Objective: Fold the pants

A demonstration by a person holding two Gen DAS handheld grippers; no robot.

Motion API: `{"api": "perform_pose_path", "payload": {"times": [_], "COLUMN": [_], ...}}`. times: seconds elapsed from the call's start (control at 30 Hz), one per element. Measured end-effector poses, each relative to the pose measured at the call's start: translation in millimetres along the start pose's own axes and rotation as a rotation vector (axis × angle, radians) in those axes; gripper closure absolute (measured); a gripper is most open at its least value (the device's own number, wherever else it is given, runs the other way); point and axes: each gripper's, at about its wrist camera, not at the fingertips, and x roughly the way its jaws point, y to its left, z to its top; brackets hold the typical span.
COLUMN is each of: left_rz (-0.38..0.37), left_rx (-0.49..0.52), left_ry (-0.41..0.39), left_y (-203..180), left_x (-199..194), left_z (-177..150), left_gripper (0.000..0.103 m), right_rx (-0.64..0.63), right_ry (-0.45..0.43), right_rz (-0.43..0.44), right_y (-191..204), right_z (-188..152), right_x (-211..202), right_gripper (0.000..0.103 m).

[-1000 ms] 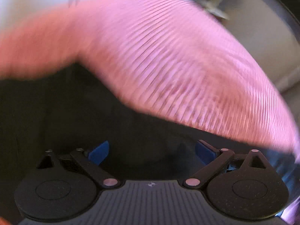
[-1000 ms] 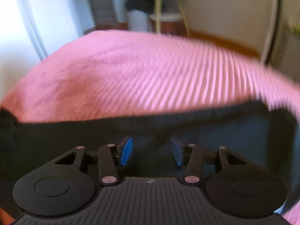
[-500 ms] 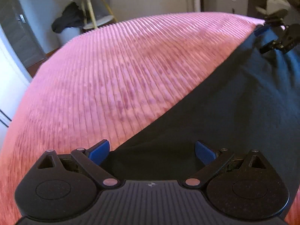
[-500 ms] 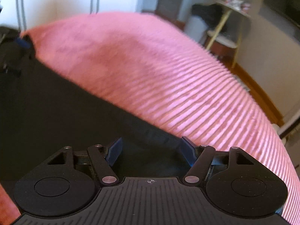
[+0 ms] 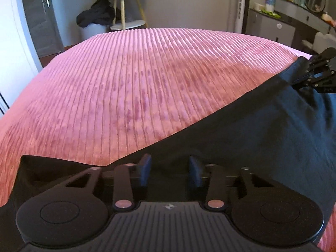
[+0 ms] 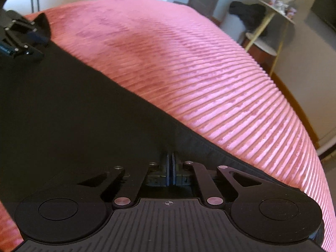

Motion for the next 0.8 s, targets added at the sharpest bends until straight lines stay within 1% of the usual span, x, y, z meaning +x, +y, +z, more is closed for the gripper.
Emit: {"api": "perform_pose_path", "payload": {"times": [0.03,0.07,0.13,0.2,0.23,0.3,0.33,0.37,0.4,0.43,0.47,0.5,0.53,0.57,0.6,0.63,0.7,0.73,0.77,0.8], "left_rz": [0.005,0.014,0.04,0.062,0.072,0.105,0.122,0.121,0.123,0.145,0.184,0.192,0.186,0.188,0.195,0.193,0.125,0.092,0.085,0.095], "left_rx": [0.001,-0.001,-0.003,-0.006,-0.009,-0.021,-0.027,-0.039,-0.051,-0.056,-0.058,-0.056,-0.067,-0.094,-0.136,-0.202,-0.328,-0.365,-0.374,-0.348], "left_ry": [0.001,0.003,0.005,0.003,-0.004,-0.032,-0.052,-0.062,-0.066,-0.065,-0.057,-0.051,-0.05,-0.053,-0.056,-0.049,-0.058,-0.079,-0.087,-0.065], "left_y": [-1.7,-3.4,-5.4,-7.8,-8.3,-8.3,-7.7,-5.9,-3.6,-2.5,-1.5,-1.0,-0.4,-0.1,0.4,1.0,-2.9,-9.1,-17.3,-28.1], "left_x": [-1.6,-3.0,-5.0,-6.2,-7.7,-10.0,-11.2,-12.1,-12.0,-10.9,-8.8,-8.3,-9.8,-13.0,-17.5,-23.4,-35.7,-40.4,-41.0,-35.1], "left_z": [1.1,2.6,7.2,9.7,12.1,16.8,20.4,24.1,27.2,29.3,30.1,28.7,26.1,22.0,17.4,11.8,-2.0,-10.2,-16.4,-20.0], "left_gripper": [0.085,0.1,0.1,0.101,0.101,0.103,0.103,0.103,0.103,0.103,0.103,0.103,0.102,0.1,0.092,0.084,0.03,0.023,0.02,0.02], "right_rx": [0.013,0.029,0.049,0.054,0.076,0.149,0.156,0.168,0.211,0.266,0.319,0.361,0.387,0.411,0.445,0.481,0.521,0.53,0.521,0.5], "right_ry": [-0.013,-0.025,-0.052,-0.088,-0.091,-0.088,-0.099,-0.116,-0.126,-0.128,-0.136,-0.144,-0.155,-0.152,-0.132,-0.112,-0.096,-0.081,-0.05,-0.022], "right_rz": [-0.013,-0.027,-0.062,-0.152,-0.167,-0.168,-0.18,-0.199,-0.208,-0.193,-0.178,-0.17,-0.177,-0.192,-0.199,-0.177,-0.121,-0.099,-0.091,-0.106], "right_y": [-0.1,-0.1,0.3,-1.2,-6.4,-17.9,-19.5,-20.1,-23.2,-28.0,-32.3,-36.6,-38.9,-39.8,-40.5,-39.5,-31.7,-25.5,-19.1,-12.4], "right_z": [0.8,1.6,3.7,8.5,11.0,15.6,16.5,16.6,15.8,13.5,9.6,4.1,-2.9,-9.6,-17.0,-26.5,-43.5,-51.4,-56.3,-60.0], "right_x": [-1.8,-3.8,-5.3,-9.3,-9.8,-10.8,-12.7,-16.0,-20.0,-23.5,-26.9,-32.1,-37.8,-42.8,-45.7,-49.0,-53.0,-50.7,-43.7,-36.3], "right_gripper": [0.1,0.1,0.101,0.102,0.102,0.102,0.102,0.101,0.101,0.097,0.082,0.071,0.058,0.056,0.056,0.056,0.06,0.061,0.062,0.064]}}
